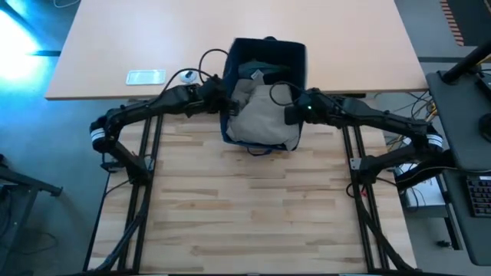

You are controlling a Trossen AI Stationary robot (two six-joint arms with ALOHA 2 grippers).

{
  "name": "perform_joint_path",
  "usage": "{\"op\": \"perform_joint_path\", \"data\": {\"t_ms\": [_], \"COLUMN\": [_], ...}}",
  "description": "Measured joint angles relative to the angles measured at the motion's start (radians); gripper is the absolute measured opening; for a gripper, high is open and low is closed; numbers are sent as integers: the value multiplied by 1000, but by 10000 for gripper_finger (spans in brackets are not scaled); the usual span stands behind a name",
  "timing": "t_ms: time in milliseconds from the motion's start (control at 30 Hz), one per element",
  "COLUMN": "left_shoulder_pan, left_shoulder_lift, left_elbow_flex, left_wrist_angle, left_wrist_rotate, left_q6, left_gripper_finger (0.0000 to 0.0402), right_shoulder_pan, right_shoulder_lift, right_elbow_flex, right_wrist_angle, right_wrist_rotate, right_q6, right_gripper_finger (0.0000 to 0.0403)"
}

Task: Fold Laundry from Bin
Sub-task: Remove the brown short from the laundry basket

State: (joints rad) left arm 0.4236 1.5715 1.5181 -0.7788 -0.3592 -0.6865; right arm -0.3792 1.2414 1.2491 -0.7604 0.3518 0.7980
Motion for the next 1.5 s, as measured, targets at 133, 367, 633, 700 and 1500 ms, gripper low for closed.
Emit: {"op": "perform_joint_path", "data": {"t_ms": [133, 367, 633, 700, 1500], "left_shoulder_pan": [25, 182, 351, 367, 382], "left_shoulder_lift": [-28, -35, 64, 93, 341], "left_elbow_flex": [9, 74, 161, 200, 713], "left_wrist_angle": [26, 69, 118, 108, -476], "left_wrist_rotate": [-2, 41, 216, 244, 325], "left_q6": [34, 119, 149, 171, 278], "left_gripper_finger": [16, 4, 12, 26, 226], "right_shoulder_pan": [-19, -136, -291, -308, -393], "right_shoulder_lift": [76, 261, 495, 543, 588], "right_elbow_flex": [99, 367, 676, 737, 943], "right_wrist_angle": [15, 39, -132, -175, -371], "right_wrist_rotate": [56, 56, -54, -53, -247], "right_q6": [-88, -249, -283, -290, -184], "right_gripper_finger": [14, 11, 17, 28, 191]}}
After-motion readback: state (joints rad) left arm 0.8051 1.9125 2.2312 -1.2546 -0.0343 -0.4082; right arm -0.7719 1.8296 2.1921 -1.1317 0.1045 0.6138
